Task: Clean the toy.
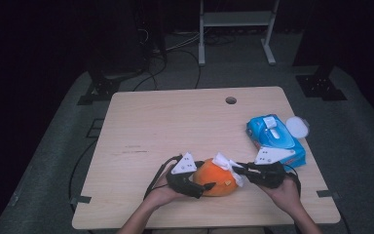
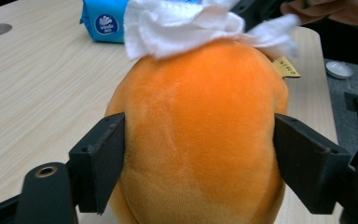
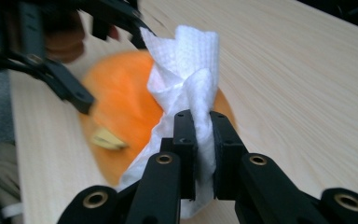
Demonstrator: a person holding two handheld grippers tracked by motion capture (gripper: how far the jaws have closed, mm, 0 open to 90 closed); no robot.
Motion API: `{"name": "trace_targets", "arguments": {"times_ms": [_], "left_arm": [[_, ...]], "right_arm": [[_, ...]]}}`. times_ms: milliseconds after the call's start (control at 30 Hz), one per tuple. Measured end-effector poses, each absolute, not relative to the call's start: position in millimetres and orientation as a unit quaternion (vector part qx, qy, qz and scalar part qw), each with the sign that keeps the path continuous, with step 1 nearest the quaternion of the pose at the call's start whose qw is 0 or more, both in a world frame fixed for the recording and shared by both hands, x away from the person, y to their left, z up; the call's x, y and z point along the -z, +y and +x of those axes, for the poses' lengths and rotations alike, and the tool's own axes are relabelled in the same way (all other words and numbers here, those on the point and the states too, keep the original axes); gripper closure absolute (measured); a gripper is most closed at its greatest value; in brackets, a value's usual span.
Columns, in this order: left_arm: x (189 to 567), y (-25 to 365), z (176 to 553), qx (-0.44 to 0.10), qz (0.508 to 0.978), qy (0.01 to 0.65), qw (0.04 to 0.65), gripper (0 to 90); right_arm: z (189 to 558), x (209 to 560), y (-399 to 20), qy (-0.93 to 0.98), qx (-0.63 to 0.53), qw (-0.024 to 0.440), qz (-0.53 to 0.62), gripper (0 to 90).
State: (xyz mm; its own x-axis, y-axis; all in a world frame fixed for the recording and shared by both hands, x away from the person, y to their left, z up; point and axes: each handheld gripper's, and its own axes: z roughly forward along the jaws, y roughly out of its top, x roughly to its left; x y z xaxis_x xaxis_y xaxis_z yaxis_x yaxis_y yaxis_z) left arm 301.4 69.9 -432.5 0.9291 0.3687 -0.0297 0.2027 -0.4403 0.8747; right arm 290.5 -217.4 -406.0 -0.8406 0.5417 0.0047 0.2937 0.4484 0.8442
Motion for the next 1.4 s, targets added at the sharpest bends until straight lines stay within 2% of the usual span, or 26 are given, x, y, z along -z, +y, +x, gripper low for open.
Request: {"name": "trace_targets", "arguments": {"times_ms": [33,67,167,233,267,300,367,433,533,633,767,900,1000,1100,1167,1267,1400], "left_arm": [[432.5,69.9,301.4,-0.083,0.845,0.169,0.501,14.5],[432.1,69.7,302.8,-0.079,0.842,0.179,0.502,14.5],[436.3,68.3,308.8,-0.046,0.833,0.218,0.507,3.2],[441.2,66.1,308.5,-0.033,0.831,0.221,0.509,3.2],[441.1,66.1,306.7,-0.041,0.831,0.214,0.512,12.9],[438.8,66.4,305.7,-0.051,0.830,0.209,0.514,12.9],[427.1,66.1,302.5,-0.091,0.824,0.176,0.531,22.0],[418.9,63.5,299.7,-0.124,0.820,0.148,0.539,23.2],[420.4,61.3,300.3,-0.132,0.833,0.127,0.522,19.2],[434.7,69.7,309.4,-0.076,0.827,0.174,0.529,8.8],[437.1,77.9,311.9,-0.065,0.827,0.181,0.528,13.7],[438.1,73.4,308.6,-0.066,0.833,0.156,0.526,14.6],[437.5,68.4,303.6,-0.070,0.839,0.130,0.523,11.6],[434.7,71.2,308.1,-0.049,0.834,0.166,0.523,3.2],[434.7,76.3,312.9,-0.036,0.831,0.187,0.522,3.2],[439.6,77.2,315.2,-0.016,0.833,0.199,0.516,7.7],[431.7,71.0,305.4,-0.073,0.836,0.162,0.519,24.6]], "right_arm": [[290.5,406.0,-217.4,0.840,-0.463,0.134,0.249,81.8],[291.2,407.0,-220.1,0.840,-0.463,0.132,0.252,81.8],[290.8,406.9,-221.6,0.839,-0.464,0.127,0.256,81.9],[290.4,406.6,-219.0,0.838,-0.469,0.120,0.251,81.9],[287.8,404.5,-213.5,0.838,-0.473,0.116,0.246,81.9],[287.8,404.5,-213.5,0.838,-0.473,0.116,0.246,81.9],[285.8,400.0,-210.6,0.835,-0.483,0.114,0.239,82.0],[283.3,392.0,-208.0,0.827,-0.501,0.113,0.230,82.0],[281.8,388.9,-201.7,0.829,-0.500,0.120,0.220,82.0],[285.7,400.4,-201.1,0.840,-0.480,0.118,0.224,82.0],[292.5,406.1,-212.1,0.840,-0.468,0.122,0.245,81.9],[293.7,409.8,-218.9,0.837,-0.468,0.114,0.259,81.9],[288.7,403.2,-208.0,0.835,-0.483,0.111,0.240,81.9],[284.1,400.9,-195.2,0.844,-0.477,0.114,0.215,82.0],[283.6,402.7,-194.5,0.845,-0.475,0.117,0.214,82.0],[286.8,403.4,-200.4,0.842,-0.474,0.118,0.228,81.9],[283.4,400.9,-195.9,0.839,-0.480,0.121,0.224,82.0]]}}
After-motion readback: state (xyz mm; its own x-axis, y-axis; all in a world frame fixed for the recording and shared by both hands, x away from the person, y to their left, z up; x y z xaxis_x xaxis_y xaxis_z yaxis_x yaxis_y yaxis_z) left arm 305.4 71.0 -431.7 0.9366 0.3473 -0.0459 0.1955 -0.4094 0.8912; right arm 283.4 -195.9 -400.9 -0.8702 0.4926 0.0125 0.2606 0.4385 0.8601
